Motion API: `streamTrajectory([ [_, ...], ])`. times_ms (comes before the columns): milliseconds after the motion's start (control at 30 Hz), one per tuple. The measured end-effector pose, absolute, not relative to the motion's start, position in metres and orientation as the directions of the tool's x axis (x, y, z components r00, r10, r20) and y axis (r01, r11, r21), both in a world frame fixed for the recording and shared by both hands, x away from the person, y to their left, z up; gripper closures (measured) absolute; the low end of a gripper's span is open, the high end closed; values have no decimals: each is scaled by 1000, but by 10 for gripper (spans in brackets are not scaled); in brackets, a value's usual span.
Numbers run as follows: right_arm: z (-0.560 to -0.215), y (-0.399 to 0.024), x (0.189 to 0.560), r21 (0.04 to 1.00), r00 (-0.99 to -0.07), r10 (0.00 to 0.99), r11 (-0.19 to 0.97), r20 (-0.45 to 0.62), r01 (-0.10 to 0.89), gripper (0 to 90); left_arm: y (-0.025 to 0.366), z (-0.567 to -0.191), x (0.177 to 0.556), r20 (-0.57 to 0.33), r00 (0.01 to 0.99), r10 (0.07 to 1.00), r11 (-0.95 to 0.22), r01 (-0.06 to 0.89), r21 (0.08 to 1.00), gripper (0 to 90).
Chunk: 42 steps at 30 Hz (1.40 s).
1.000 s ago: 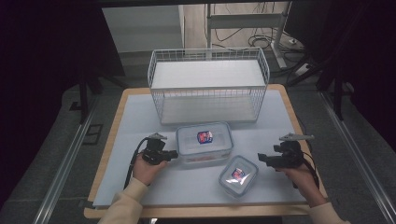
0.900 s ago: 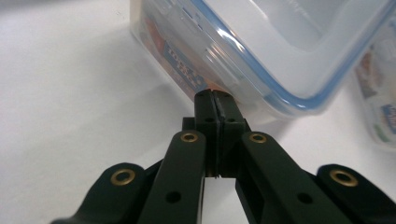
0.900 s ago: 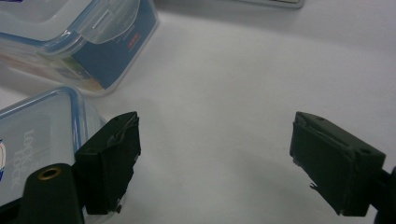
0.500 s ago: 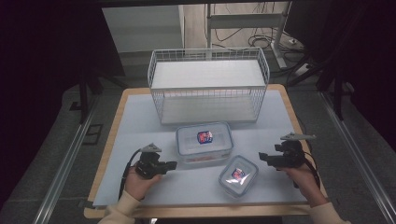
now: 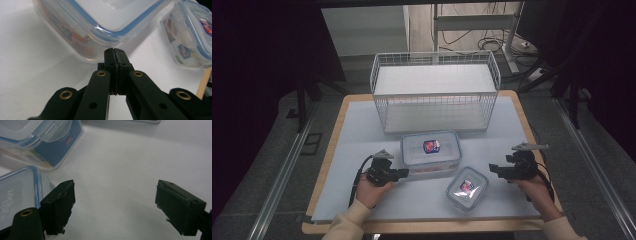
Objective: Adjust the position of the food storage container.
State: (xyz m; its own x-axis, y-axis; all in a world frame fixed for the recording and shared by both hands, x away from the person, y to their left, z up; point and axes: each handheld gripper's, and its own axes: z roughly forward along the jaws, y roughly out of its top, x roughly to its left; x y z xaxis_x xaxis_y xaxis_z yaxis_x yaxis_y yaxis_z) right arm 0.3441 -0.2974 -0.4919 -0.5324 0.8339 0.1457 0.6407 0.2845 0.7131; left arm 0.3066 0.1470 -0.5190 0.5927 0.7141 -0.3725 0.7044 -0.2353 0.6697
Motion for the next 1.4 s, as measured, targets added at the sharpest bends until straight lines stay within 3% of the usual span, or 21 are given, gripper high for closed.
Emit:
streamTrajectory([
  [400, -493, -297, 344, 710, -533, 834, 290, 142, 642, 161, 155, -523, 317, -406, 557, 725, -191, 728, 658, 897],
  [767, -491, -299, 344, 718, -530, 836, 281, 142, 637, 162, 162, -518, 300, -356, 577, 735, -228, 705, 672, 887],
  [1067, -488, -300, 343, 724, -528, 837, 276, 142, 632, 162, 185, -511, 297, -388, 531, 753, -138, 704, 697, 880],
  [1200, -489, -300, 344, 725, -527, 838, 275, 141, 632, 161, 185, -510, 297, -370, 525, 767, -135, 695, 706, 776],
  [1300, -488, -301, 344, 725, -523, 839, 268, 147, 634, 160, 184, -505, 295, -288, 490, 823, -145, 671, 727, 564],
  [1400, -488, -301, 344, 730, -522, 839, 260, 153, 632, 157, 185, -501, 295, -300, 478, 825, -125, 673, 729, 391],
])
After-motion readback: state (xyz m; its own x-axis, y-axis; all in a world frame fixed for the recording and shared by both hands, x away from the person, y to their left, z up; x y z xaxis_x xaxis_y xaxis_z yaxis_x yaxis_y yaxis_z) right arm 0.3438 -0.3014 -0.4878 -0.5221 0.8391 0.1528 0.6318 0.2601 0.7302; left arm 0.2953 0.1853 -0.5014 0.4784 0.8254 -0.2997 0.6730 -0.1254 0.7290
